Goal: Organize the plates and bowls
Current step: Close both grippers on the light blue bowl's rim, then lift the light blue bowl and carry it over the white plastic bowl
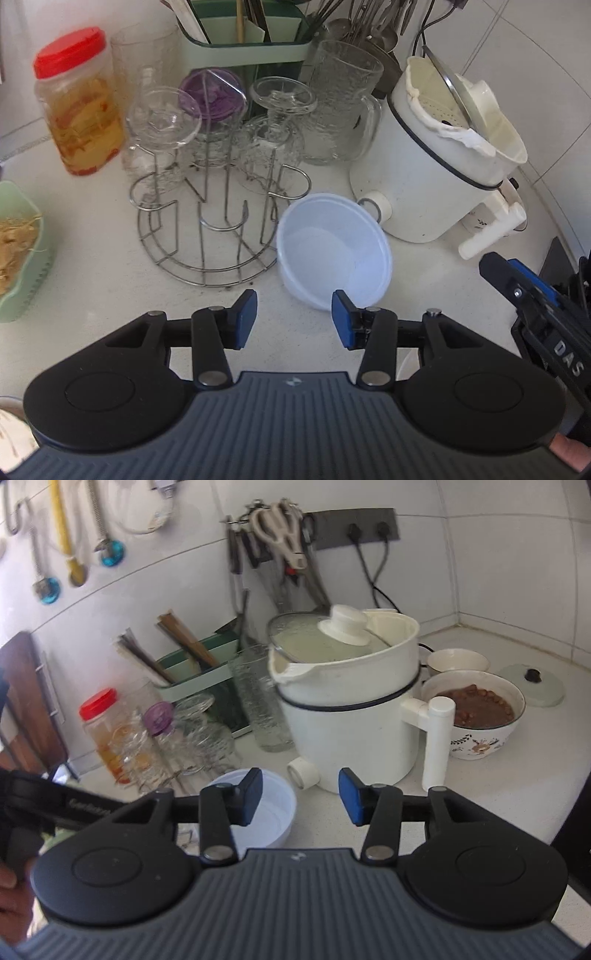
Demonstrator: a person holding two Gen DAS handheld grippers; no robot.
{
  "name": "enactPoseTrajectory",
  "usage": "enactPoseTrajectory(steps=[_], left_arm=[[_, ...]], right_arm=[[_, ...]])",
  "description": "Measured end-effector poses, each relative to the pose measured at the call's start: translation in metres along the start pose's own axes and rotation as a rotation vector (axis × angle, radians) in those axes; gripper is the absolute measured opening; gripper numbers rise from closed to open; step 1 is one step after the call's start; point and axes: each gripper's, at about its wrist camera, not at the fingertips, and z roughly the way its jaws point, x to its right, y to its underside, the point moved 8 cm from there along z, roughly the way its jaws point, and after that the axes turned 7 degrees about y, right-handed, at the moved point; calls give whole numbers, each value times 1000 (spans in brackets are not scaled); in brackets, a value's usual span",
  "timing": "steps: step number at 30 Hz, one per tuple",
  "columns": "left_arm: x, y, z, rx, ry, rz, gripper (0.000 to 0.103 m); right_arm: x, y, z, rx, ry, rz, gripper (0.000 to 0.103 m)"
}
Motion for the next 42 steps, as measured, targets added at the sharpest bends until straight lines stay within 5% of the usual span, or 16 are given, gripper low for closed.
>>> enactPoseTrajectory(steps=[5, 8, 16, 22, 26, 28, 42], left_arm=[[0, -8, 20, 3, 43, -47, 51], [-3, -11, 33, -6, 60, -86, 50], [-10, -7, 58, -35, 41, -124, 49], [-23, -7, 63, -32, 35, -169, 36], [-26, -8, 64, -21, 60, -193, 16], [-28, -8, 63, -20, 63, -190, 16], [-14, -13, 26, -38, 92, -148, 16]], right_arm=[[2, 1, 28, -78, -20, 30, 48], [-7, 9, 48, -171, -52, 24, 39], [-26, 35, 85, -320, -63, -19, 39], [-34, 43, 98, -353, -54, -58, 36], [-36, 46, 104, -356, -34, -68, 23], [-34, 47, 107, -354, -22, -66, 17], [-33, 32, 76, -310, -32, 13, 15]])
